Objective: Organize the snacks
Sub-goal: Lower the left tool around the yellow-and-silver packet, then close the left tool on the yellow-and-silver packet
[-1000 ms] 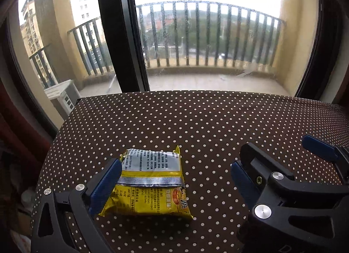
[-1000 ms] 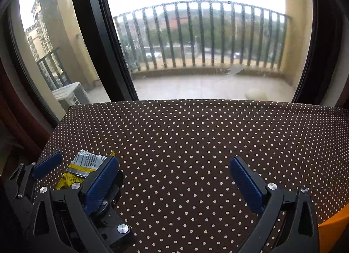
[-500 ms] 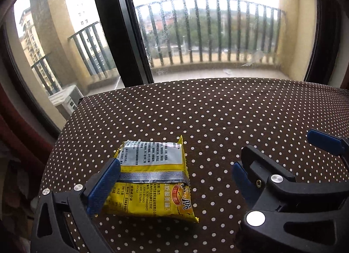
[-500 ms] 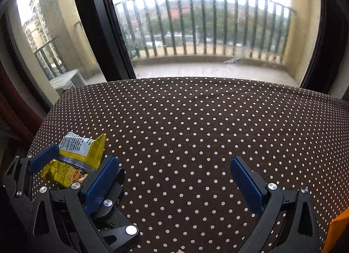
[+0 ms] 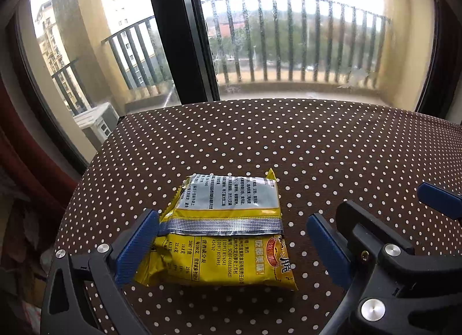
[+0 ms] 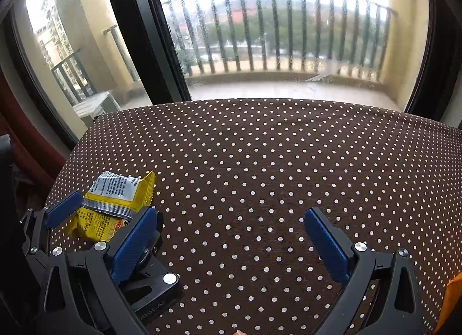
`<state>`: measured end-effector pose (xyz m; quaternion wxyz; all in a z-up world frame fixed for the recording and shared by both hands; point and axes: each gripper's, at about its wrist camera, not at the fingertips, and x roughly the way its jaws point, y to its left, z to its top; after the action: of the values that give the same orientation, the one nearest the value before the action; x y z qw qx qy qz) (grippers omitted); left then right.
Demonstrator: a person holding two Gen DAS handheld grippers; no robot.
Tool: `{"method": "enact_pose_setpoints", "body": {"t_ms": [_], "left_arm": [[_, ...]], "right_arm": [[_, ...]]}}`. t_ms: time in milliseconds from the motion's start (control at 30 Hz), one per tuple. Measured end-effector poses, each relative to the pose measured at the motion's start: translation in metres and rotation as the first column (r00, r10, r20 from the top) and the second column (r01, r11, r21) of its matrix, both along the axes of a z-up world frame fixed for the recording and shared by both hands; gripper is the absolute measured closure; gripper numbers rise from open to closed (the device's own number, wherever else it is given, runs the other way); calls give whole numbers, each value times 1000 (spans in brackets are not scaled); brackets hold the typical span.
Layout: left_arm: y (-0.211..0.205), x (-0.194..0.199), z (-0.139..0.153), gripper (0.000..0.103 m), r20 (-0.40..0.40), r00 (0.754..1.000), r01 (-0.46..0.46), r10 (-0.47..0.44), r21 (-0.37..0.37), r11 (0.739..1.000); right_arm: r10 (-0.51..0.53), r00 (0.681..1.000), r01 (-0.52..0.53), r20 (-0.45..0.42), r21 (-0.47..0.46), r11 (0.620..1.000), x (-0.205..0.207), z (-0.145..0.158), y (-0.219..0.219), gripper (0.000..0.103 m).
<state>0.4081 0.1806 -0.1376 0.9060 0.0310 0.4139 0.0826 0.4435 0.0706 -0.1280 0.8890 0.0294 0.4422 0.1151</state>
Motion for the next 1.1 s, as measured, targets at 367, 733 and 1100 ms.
{"method": "enact_pose_setpoints", "body": {"t_ms": [367,733,1100], "left_arm": [[-12,-7,-4,22,-8,1000,2,-1,82,997],[-15,-35,-3,28,-23,1000,-2,2,17,1000],[-24,-94,7,30,-40,999,3,-4,-35,999]], "right_arm": [[-9,999,9,-34,-3,1000,4,-13,5,0],[19,1000,-20,-20,-51,999,-5,-12,11,0],[42,999,-43,-16,-44,998,-67,-9,-6,0]]}}
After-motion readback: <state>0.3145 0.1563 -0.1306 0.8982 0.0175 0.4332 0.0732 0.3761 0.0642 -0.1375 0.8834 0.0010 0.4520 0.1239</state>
